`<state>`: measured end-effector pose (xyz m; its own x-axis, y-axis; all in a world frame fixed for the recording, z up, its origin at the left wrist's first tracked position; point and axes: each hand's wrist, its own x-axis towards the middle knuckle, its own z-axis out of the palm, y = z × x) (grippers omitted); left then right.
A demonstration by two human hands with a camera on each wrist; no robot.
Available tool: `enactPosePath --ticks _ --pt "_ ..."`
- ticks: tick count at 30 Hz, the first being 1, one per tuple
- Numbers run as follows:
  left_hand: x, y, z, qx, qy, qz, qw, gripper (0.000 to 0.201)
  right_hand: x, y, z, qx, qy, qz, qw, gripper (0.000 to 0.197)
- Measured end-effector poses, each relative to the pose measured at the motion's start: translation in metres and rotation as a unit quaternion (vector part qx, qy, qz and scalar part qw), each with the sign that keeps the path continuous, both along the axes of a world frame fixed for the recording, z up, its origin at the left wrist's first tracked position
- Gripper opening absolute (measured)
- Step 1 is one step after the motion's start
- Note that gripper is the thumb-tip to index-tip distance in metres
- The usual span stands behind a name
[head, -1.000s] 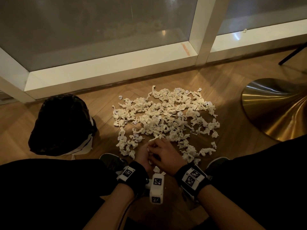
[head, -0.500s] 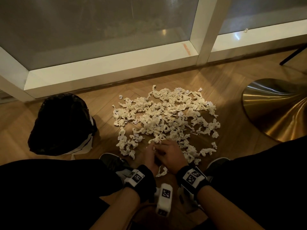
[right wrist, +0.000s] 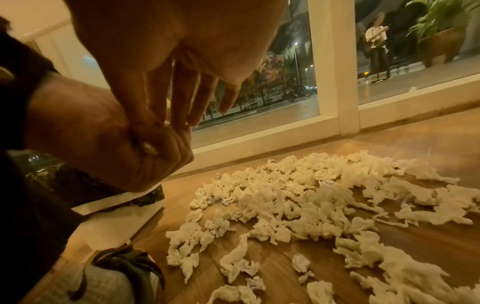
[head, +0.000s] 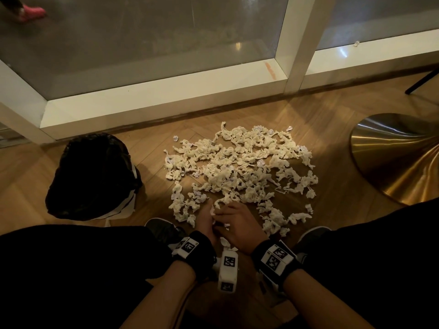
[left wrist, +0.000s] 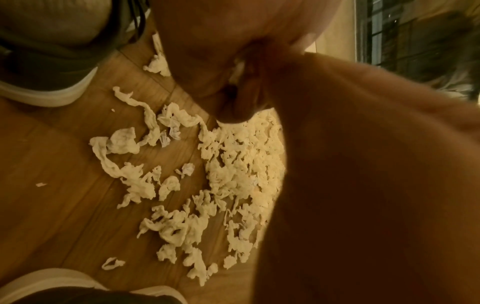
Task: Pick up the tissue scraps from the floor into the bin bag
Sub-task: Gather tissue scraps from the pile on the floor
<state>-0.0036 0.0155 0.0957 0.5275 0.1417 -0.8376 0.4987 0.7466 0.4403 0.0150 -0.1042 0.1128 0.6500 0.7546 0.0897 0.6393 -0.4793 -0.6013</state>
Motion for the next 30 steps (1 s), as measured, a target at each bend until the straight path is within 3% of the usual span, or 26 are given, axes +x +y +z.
enactPosePath --ticks 3,9,12,15,18,21,23,24,28,30 --pt "0.0 0.003 -0.002 -0.015 -0.001 -0.017 1.0 0.047 -0.004 0.001 0.001 0.006 0.005 0.011 1.0 0.024" --pt "0.001 -0.001 -0.013 0.046 0.035 -0.023 0.998 0.048 -0.001 0.003 -0.023 -0.045 -0.011 0.035 0.998 0.023" --pt "-0.003 -0.004 -0.014 0.034 0.021 -0.019 0.999 0.038 0.0 0.0 -0.012 -0.023 -0.03 0.021 0.999 0.014" --pt "-0.003 -0.006 -0.007 0.032 -0.009 -0.057 0.998 0.021 0.003 -0.001 -0.002 -0.016 -0.018 -0.054 0.998 0.015" --pt "0.001 -0.008 0.009 0.072 -0.019 -0.151 0.986 0.019 0.007 -0.003 0.0 -0.021 0.113 -0.194 0.974 0.039" --pt "0.0 -0.013 0.019 0.218 -0.047 -0.34 0.914 0.023 0.019 -0.015 0.0 -0.052 0.216 -0.191 0.956 0.075" --pt "-0.005 -0.018 0.021 0.32 -0.048 -0.468 0.822 0.03 0.024 -0.02 -0.002 -0.135 0.225 -0.132 0.956 0.088" --pt "-0.007 -0.021 0.019 0.343 -0.041 -0.503 0.793 0.031 0.023 -0.021 -0.002 -0.171 0.22 -0.106 0.955 0.09" --pt "-0.013 -0.029 0.017 0.447 -0.049 -0.53 0.719 0.037 0.016 -0.021 -0.012 -0.176 0.231 -0.055 0.955 0.079" --pt "-0.009 -0.029 0.021 0.453 -0.028 -0.536 0.712 0.033 0.016 -0.019 -0.009 -0.147 0.247 -0.05 0.957 0.077"
